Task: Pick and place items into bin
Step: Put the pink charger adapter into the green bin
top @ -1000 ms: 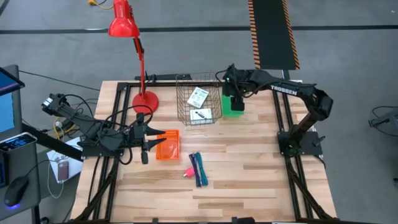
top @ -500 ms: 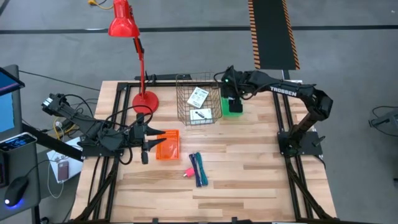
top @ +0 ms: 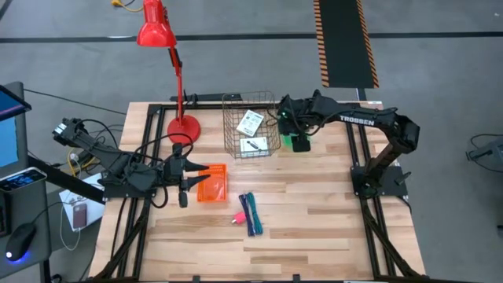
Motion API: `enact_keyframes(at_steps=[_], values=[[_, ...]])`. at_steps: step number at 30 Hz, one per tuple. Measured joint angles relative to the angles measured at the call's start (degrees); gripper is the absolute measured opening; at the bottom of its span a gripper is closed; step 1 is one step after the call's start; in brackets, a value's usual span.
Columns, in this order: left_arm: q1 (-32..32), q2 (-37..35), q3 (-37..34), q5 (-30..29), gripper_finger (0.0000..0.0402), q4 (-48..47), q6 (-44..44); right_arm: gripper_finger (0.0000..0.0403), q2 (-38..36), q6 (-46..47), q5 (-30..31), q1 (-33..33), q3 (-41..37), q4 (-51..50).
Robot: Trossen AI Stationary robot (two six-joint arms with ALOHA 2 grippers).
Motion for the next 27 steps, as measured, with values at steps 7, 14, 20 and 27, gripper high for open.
enact_keyframes(at_steps=[7, 14, 20, 27], values=[[0.0, 0.0, 0.0, 0.0, 0.0100, 0.0, -0.1, 0.0244, 0.0, 4.1, 0.0, 2.5, 0.0, -6.7], [0.0, 0.0, 0.0, 0.0, 0.0100, 0.0, -0.1, 0.0244, 0.0, 8.6, -1.2, 5.6, 0.0, -11.8], [0.0, 0.0, 0.0, 0.0, 0.0100, 0.1, -2.1, 0.0244, 0.0, 12.4, -12.0, 8.9, 0.0, -14.3], [0.0, 0.0, 0.0, 0.9, 0.0100, 0.1, -0.2, 0.0244, 0.0, 13.3, -30.1, 14.2, -0.2, -14.8]])
